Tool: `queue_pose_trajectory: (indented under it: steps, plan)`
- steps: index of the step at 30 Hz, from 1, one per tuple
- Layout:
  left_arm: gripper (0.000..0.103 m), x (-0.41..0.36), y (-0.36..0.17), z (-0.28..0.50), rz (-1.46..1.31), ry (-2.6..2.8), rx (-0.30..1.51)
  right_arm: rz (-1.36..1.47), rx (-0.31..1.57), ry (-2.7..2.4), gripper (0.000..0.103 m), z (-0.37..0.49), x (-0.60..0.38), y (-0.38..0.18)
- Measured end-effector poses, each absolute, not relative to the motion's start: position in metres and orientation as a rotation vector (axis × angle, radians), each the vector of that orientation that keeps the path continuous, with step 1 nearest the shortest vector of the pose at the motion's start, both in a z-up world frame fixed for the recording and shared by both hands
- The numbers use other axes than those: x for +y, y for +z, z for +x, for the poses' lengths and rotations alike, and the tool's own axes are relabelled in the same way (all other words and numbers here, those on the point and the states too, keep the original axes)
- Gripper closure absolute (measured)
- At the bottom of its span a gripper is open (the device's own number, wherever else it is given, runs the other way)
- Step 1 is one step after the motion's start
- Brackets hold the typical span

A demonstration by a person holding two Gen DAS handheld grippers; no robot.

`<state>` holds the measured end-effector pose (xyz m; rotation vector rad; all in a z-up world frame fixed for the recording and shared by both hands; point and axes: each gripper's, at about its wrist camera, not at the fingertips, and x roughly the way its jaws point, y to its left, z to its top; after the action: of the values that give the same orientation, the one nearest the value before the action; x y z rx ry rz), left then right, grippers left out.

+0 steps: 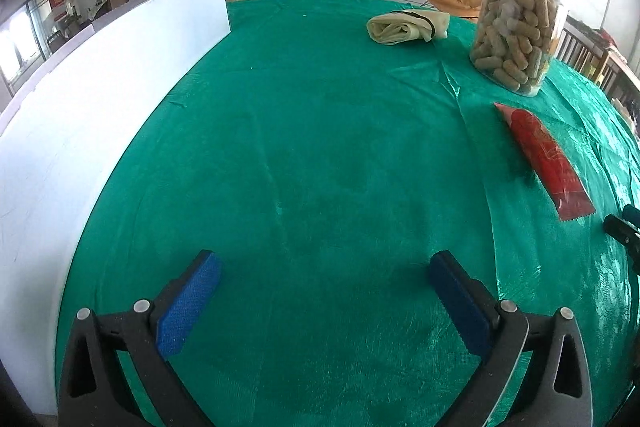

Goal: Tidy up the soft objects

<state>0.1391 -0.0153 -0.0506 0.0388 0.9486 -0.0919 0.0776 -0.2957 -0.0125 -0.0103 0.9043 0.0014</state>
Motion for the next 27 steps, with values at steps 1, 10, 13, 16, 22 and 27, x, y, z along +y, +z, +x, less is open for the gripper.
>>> queue_pose_trajectory:
  steps: [1,10,13,16,22,27]
  plan:
    - [0.000,-0.0151,-0.0506,0.1378,0.039,-0.091,0.948,-0.010,0.905,0.001,0.022,0.0777,-0.2957,-0.0124]
    - [0.000,-0.0155,-0.0502,0.1361,0.040,-0.090,0.948,-0.009,0.905,0.002,0.022,0.0777,-0.2962,-0.0128]
    - [0.000,-0.0156,-0.0501,0.1362,0.040,-0.090,0.948,-0.009,0.905,0.001,0.022,0.0778,-0.2959,-0.0128]
    - [0.000,-0.0156,-0.0501,0.1363,0.040,-0.090,0.948,-0.010,0.905,0.001,0.022,0.0779,-0.2959,-0.0128]
    - [0.000,-0.0156,-0.0502,0.1363,0.040,-0.090,0.948,-0.010,0.905,0.002,0.022,0.0777,-0.2963,-0.0127]
    - [0.000,-0.0156,-0.0503,0.1363,0.040,-0.090,0.948,-0.010,0.905,0.002,0.022,0.0777,-0.2965,-0.0126]
